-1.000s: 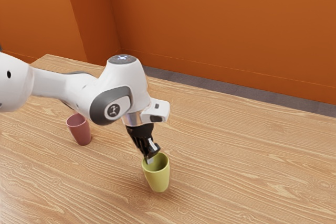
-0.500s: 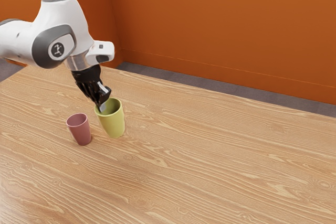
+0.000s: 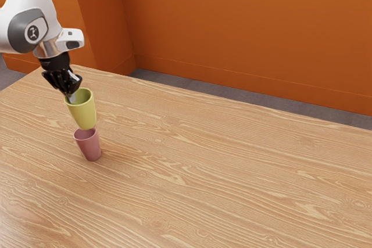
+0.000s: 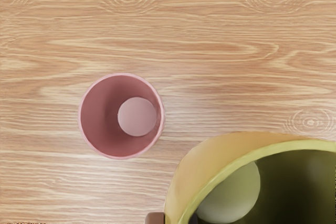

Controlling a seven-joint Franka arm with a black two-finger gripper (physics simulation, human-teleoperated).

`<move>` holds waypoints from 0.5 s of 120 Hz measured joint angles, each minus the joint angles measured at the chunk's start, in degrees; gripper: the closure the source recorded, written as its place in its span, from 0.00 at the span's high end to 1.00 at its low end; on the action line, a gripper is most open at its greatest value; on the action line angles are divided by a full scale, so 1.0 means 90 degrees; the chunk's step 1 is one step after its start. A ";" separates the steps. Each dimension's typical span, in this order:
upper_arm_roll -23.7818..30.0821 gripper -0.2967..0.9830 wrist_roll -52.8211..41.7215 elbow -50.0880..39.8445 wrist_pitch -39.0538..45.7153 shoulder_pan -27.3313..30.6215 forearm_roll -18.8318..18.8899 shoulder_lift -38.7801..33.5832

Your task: Place the right cup onto the left cup

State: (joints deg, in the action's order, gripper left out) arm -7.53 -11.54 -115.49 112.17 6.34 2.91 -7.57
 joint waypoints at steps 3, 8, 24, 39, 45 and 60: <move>-0.0045 0.15 -0.0027 0.0044 0.0021 0.0017 0.0005 0.0087; -0.0148 0.15 -0.0074 0.0155 0.0051 0.0000 0.0009 0.0243; -0.0383 0.15 -0.0216 0.0346 0.0175 0.0004 -0.0003 0.0628; -0.0499 0.15 -0.0332 0.0456 0.0302 0.0086 -0.0035 0.0908; -0.0519 0.15 -0.0372 0.0571 0.0336 0.0145 -0.0045 0.1079; -0.0625 0.15 -0.0466 0.0731 0.0436 0.0089 -0.0084 0.1414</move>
State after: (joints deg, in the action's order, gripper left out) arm -13.15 -15.73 -108.91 116.09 7.14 2.16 5.16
